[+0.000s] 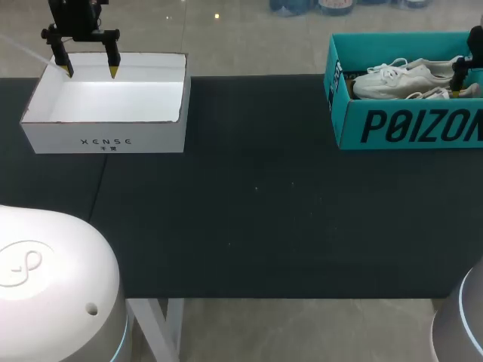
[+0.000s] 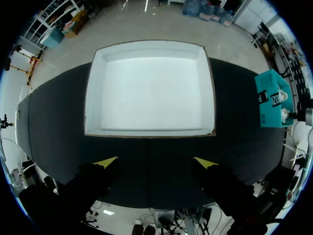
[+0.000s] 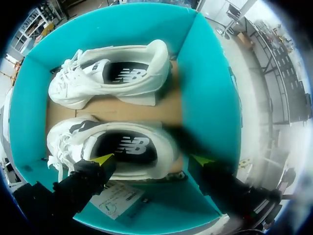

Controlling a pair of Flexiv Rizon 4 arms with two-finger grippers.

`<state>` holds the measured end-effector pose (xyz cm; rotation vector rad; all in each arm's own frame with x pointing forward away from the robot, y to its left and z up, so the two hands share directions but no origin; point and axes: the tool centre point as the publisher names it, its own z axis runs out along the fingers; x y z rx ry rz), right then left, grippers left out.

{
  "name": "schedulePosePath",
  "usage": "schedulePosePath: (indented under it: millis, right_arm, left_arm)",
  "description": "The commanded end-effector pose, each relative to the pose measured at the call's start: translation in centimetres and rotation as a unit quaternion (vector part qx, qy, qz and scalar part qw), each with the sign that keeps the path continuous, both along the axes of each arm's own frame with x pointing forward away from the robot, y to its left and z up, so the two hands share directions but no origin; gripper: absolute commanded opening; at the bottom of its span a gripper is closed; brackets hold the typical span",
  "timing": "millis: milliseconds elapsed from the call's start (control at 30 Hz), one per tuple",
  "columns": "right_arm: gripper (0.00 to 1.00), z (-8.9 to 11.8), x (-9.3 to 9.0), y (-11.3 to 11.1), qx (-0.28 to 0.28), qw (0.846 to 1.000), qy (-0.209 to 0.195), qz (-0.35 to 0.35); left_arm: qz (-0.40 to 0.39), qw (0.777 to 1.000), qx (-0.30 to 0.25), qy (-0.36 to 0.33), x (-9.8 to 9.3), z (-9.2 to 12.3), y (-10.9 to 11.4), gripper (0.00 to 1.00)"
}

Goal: Take the shoe out of the shoebox, open the shoe tongue, remove and reinsert the insole, then place the shoe into the shoebox

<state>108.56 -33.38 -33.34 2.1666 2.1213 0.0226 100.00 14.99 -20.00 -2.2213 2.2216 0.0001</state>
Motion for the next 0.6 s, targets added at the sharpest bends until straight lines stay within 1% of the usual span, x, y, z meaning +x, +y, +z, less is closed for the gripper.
schedulePosePath:
  millis: [33,300,333,367,400,433,600]
  right_arm:
    - [1.00,-0.71,1.37,-0.58,0.005,1.000,0.006,-0.002]
    - [1.00,-0.59,1.53,-0.92,0.004,1.000,0.004,-0.003]
    - [0.96,-0.59,1.53,-0.93,0.004,1.000,0.004,-0.002]
    - [0.53,-0.59,1.52,-0.94,0.004,1.000,0.003,-0.003]
    - [0.27,-0.66,1.52,-1.03,0.003,1.000,0.003,-0.004]
    - [0.00,-0.68,1.52,-1.06,0.003,1.000,0.003,-0.005]
    - [0.00,-0.55,1.20,-0.99,0.004,1.000,0.001,-0.006]
  left_arm:
    - [0.000,1.000,0.000,0.000,0.00,0.00,0.00,1.00]
    - [0.000,1.000,0.000,0.000,0.00,0.00,0.00,1.00]
    - [0.000,1.000,0.000,0.000,0.00,0.00,0.00,1.00]
    - [0.000,1.000,0.000,0.000,0.00,0.00,0.00,1.00]
    - [0.000,1.000,0.000,0.000,0.00,0.00,0.00,1.00]
    - [0.000,1.000,0.000,0.000,0.00,0.00,0.00,1.00]
    - [0.000,1.000,0.000,0.000,0.00,0.00,0.00,1.00]
